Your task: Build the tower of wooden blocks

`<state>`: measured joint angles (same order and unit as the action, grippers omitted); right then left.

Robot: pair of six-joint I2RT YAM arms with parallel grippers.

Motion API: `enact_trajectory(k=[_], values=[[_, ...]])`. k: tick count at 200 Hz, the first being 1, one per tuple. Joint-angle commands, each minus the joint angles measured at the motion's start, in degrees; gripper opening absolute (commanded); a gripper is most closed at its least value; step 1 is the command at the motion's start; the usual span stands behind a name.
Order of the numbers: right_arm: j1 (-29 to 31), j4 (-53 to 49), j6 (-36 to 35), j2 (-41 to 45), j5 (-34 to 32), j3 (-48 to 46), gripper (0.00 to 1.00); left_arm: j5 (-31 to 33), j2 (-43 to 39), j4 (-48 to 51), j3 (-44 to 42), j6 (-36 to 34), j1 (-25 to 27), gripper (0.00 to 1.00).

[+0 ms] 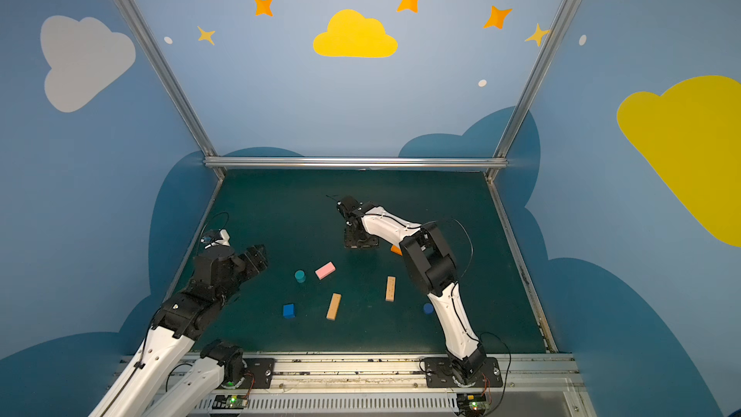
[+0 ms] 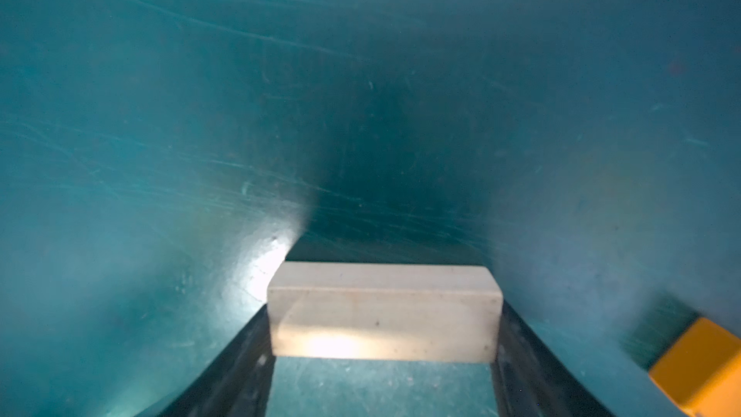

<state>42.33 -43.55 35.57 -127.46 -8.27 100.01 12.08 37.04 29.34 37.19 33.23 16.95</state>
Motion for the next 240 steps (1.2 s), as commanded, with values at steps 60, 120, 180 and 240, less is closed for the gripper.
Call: enact_trajectory(k=[60,120,180,240], values=[[0.28,-0.04,0.12,0.63,1.13,-0.61,0.79,0.05,-0.42,-0.40,1.13,-0.71,0.16,0.84],[0.16,-0.35,0.11,0.87,0.98,-0.60,0.89,0.05,-0.44,-0.25,0.96,-0.63,0.18,0.84],[0.04,-0.48,-0.54,4.33,0.84,-1.14,0.90,-1.29,-0.11,-0.52,1.25,-0.55,0.19,0.84],[-0.28,0.11,-1.08,10.36,1.77,-3.34,0.90,-5.21,1.54,-0.15,2.57,-0.10,0.24,0.82]])
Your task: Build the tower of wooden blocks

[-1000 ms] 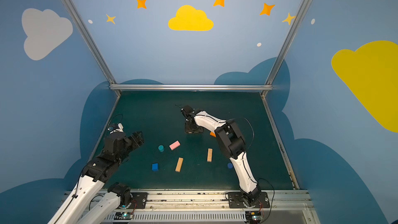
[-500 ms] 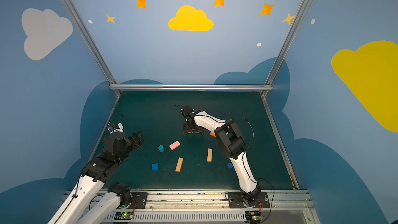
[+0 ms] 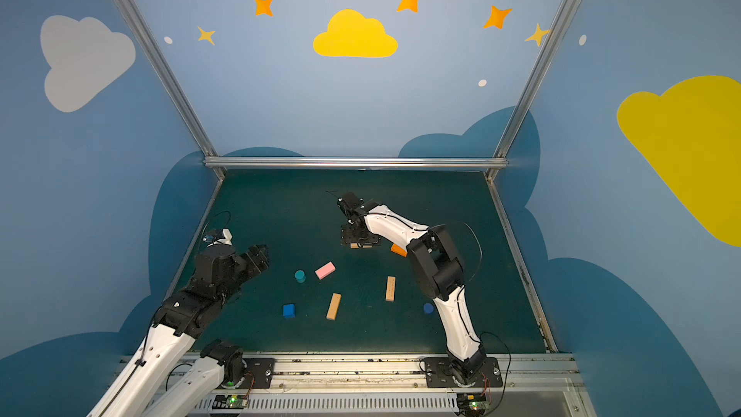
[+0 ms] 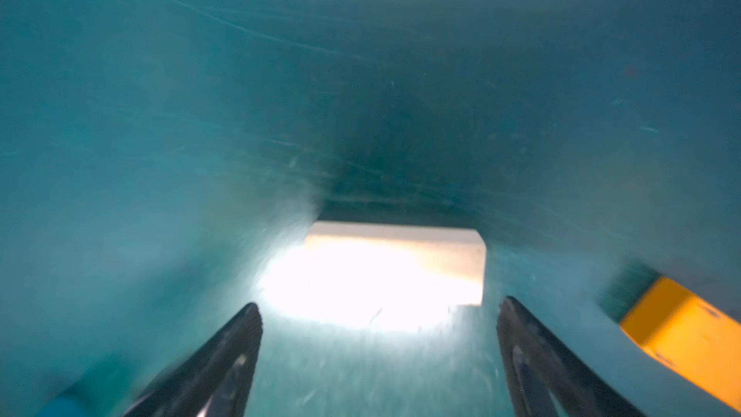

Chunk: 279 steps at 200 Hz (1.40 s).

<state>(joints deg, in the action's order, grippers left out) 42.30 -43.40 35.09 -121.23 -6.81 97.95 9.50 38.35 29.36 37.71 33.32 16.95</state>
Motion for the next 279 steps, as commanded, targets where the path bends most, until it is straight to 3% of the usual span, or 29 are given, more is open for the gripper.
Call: enact_trajectory(k=[1,43,61,116,172,214,279], values=[[-0.28,0.01,-0.62,4.23,0.31,-1.32,0.90,-2.90,0.23,-0.18,2.07,-0.23,0.26,0.82],[-1.89,3.24,-1.21,12.18,1.63,-7.77,0.90,-19.65,2.38,-3.41,2.27,-3.00,1.78,0.80],[-3.38,6.55,-1.34,16.70,4.13,-12.21,0.90,-22.81,4.90,-1.78,3.50,-3.29,4.85,0.78],[-5.77,12.00,-2.04,28.32,7.00,-22.72,0.90,-13.40,13.59,4.99,7.70,-3.73,21.19,0.76],[-9.21,17.00,-1.42,38.84,9.27,-33.06,0.90,-11.17,29.39,13.50,13.79,-2.48,32.10,0.70],[-11.65,19.62,-0.66,45.31,9.62,-38.97,0.90,-13.88,40.31,11.85,15.89,-0.67,34.38,0.70],[-14.09,20.75,-0.64,49.70,11.32,-42.45,0.90,-13.69,48.07,9.81,17.38,-0.34,34.73,0.67]])
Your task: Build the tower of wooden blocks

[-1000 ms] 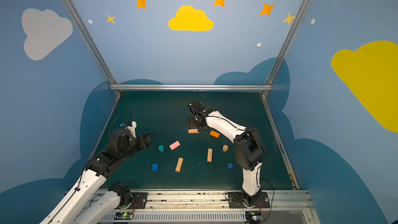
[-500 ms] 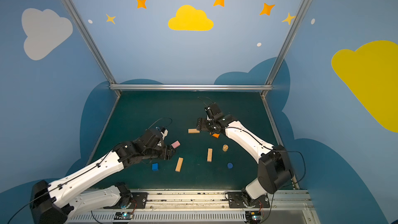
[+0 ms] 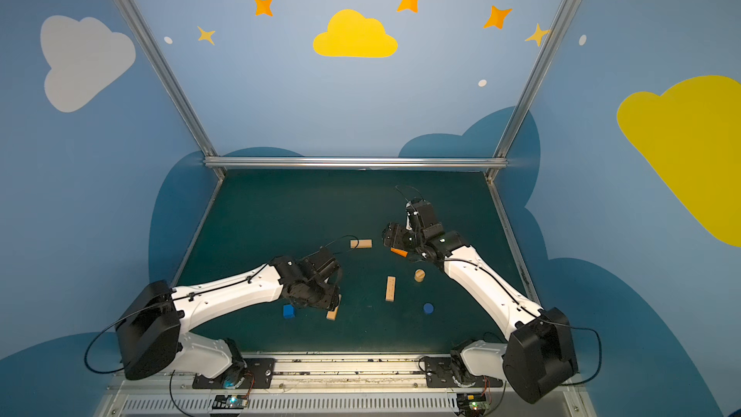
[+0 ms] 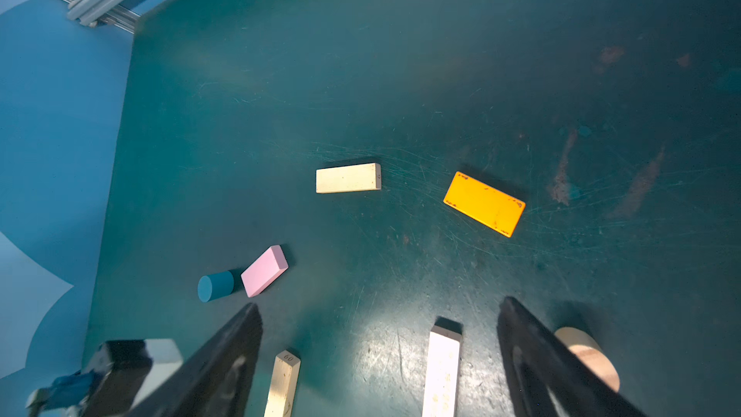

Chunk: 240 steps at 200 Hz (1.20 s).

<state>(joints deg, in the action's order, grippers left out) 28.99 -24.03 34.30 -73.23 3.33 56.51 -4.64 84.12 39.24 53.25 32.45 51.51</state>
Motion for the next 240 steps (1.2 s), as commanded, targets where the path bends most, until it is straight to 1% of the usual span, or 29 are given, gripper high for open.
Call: enact_trajectory(k=[1,20,40,66,89,101,186,222,240], values=[[-0.78,1.42,0.15,1.69,1.21,-1.03,0.90,0.40,2.47,-0.10,1.89,0.53,0.17,0.67],[-1.13,1.62,0.15,1.95,1.59,-1.38,0.90,-0.45,5.46,-0.66,3.09,0.51,0.58,0.65],[-1.43,1.54,0.19,2.15,2.07,-1.54,0.90,0.33,8.06,-0.70,4.21,1.16,1.09,0.63],[-1.65,1.63,0.21,2.06,2.20,-1.67,0.90,1.55,9.52,-0.43,4.71,1.79,1.05,0.60],[-1.68,2.01,0.19,1.89,2.60,-1.83,0.90,1.23,10.92,-0.22,4.98,1.73,1.02,0.59],[-1.74,2.24,0.40,1.90,2.80,-2.01,0.90,1.22,11.85,-0.09,4.96,1.95,1.12,0.56],[-1.96,2.95,0.96,2.31,2.90,-3.41,0.90,2.26,13.43,0.04,4.48,3.21,1.56,0.42],[-2.10,3.08,1.03,2.24,3.13,-3.60,0.90,2.10,14.37,-0.04,4.84,3.34,1.82,0.40],[-2.03,3.18,1.09,2.30,3.13,-3.69,0.90,2.09,14.89,0.09,5.15,3.24,1.92,0.38]])
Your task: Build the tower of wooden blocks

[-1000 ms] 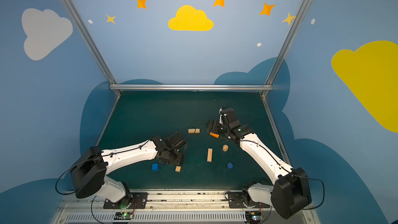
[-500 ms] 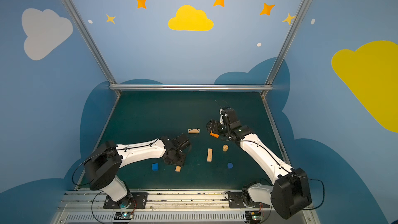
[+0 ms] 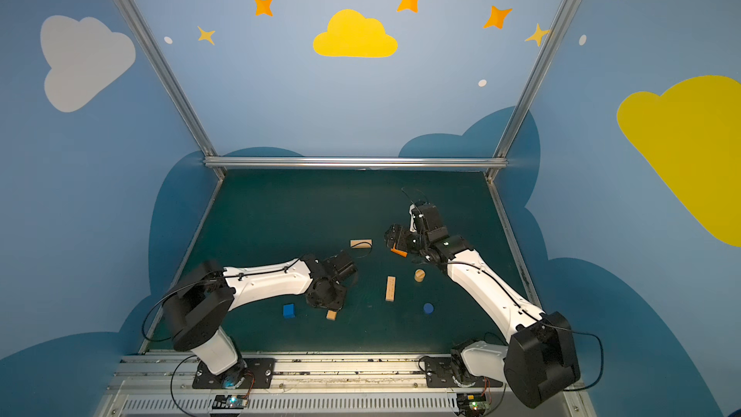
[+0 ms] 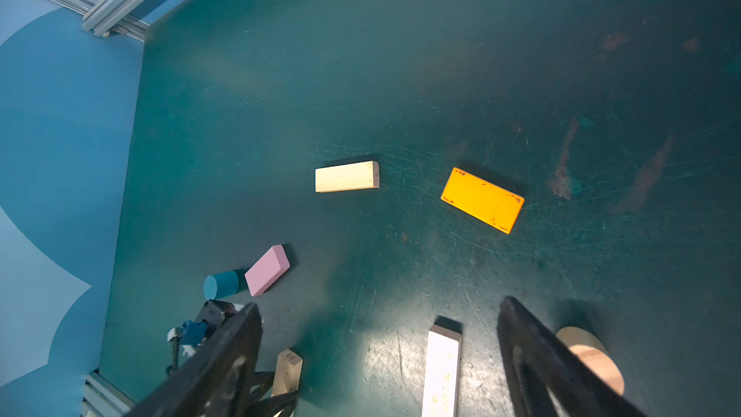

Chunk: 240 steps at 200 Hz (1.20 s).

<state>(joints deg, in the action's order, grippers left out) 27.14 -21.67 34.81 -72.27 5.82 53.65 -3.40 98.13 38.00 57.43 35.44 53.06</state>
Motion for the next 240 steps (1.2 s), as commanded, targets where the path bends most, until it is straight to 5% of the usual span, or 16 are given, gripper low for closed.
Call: enact_trajectory(k=[1,75,134,240], values=[[-0.20,0.79,0.56,1.39,0.57,-0.83,0.90,0.85,0.90,1.36,1.00,0.24,0.37,0.37],[-0.71,0.67,0.22,1.62,0.55,-1.18,0.90,3.42,0.76,4.15,5.09,-3.02,0.65,0.17],[-3.43,-1.82,-1.99,6.63,3.14,-1.00,0.90,8.77,5.79,10.45,19.90,-23.70,0.22,0.16],[-10.27,-8.02,-4.82,21.79,2.07,-1.11,0.90,-4.21,15.93,10.26,33.00,-52.59,-6.91,0.12]])
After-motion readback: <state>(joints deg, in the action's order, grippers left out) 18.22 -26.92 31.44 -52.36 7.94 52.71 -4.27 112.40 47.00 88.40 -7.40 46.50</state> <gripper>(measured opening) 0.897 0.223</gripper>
